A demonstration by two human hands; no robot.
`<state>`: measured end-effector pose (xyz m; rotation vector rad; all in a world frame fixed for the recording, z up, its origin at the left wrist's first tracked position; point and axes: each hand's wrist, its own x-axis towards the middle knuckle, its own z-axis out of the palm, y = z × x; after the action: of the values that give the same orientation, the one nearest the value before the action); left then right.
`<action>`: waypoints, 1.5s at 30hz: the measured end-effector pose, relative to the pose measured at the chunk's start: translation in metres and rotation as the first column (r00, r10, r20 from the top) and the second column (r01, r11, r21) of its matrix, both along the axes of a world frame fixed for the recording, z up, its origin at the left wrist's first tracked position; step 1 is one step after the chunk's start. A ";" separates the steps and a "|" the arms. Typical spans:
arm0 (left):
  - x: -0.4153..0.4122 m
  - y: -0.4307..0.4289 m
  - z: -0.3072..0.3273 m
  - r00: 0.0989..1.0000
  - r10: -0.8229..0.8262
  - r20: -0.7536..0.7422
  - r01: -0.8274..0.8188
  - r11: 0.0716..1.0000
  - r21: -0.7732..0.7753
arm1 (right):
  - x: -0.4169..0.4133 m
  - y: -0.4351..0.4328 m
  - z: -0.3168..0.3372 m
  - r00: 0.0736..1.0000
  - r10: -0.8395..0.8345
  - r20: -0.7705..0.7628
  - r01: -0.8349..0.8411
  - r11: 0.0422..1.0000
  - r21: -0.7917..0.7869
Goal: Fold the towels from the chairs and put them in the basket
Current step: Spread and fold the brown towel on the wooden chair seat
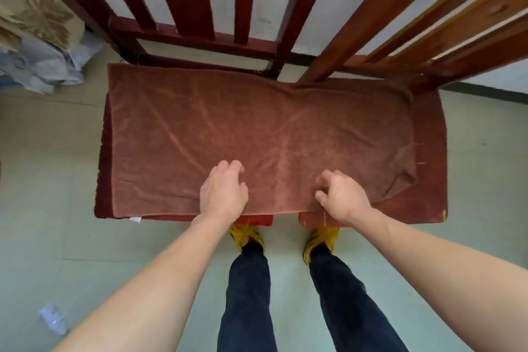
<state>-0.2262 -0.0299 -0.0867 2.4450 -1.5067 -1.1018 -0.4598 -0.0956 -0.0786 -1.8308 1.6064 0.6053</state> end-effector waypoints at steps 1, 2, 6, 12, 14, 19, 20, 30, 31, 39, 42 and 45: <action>-0.025 -0.004 0.003 0.999 -0.046 -0.027 0.046 0.999 -0.002 | -0.024 -0.002 0.002 0.999 -0.044 -0.016 0.044 0.999 -0.008; -0.044 -0.006 0.004 0.995 -0.087 -0.048 0.088 0.996 0.006 | -0.043 -0.002 0.002 0.995 -0.097 -0.030 0.096 0.995 -0.010; -0.129 -0.007 0.002 0.959 -0.259 -0.117 0.268 0.961 0.069 | -0.131 0.001 -0.007 0.917 -0.396 -0.042 0.393 0.917 -0.073; -0.212 -0.009 -0.015 0.921 -0.365 -0.137 0.386 0.907 0.172 | -0.224 -0.019 -0.036 0.601 -0.796 0.074 0.790 0.579 -0.202; -0.228 -0.011 -0.023 0.917 -0.384 -0.103 0.397 0.897 0.194 | -0.237 -0.033 -0.045 0.698 -0.711 0.086 0.708 0.668 -0.228; -0.245 -0.017 -0.037 0.942 -0.335 -0.023 0.332 0.920 0.209 | -0.234 -0.062 -0.055 0.972 -0.186 0.147 0.214 0.954 -0.211; -0.245 -0.017 -0.038 0.942 -0.335 -0.014 0.330 0.919 0.216 | -0.233 -0.063 -0.054 0.978 -0.165 0.124 0.185 0.967 -0.173; -0.279 -0.009 -0.016 0.916 -0.392 -0.086 0.393 0.830 0.395 | -0.312 -0.008 -0.036 0.999 -0.045 0.015 0.045 0.998 0.037; -0.281 -0.010 -0.015 0.916 -0.392 -0.088 0.393 0.826 0.404 | -0.315 -0.008 -0.035 0.999 -0.035 0.010 0.034 0.998 0.049; -0.278 -0.057 -0.026 0.946 -0.322 -0.041 0.319 0.899 0.301 | -0.259 -0.120 -0.048 0.865 -0.412 0.287 0.464 0.875 -0.142; -0.281 -0.069 -0.042 0.962 -0.264 -0.070 0.272 0.910 0.314 | -0.232 -0.183 -0.066 0.744 -0.569 0.350 0.647 0.744 -0.167; -0.283 -0.070 -0.049 0.967 -0.249 -0.045 0.250 0.913 0.324 | -0.218 -0.217 -0.076 0.706 -0.628 0.327 0.703 0.676 -0.221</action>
<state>-0.5096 -0.0999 -0.1360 2.4945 -1.8055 -1.5144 -0.6777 -0.3130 -0.1547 -1.2747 2.1301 -0.2238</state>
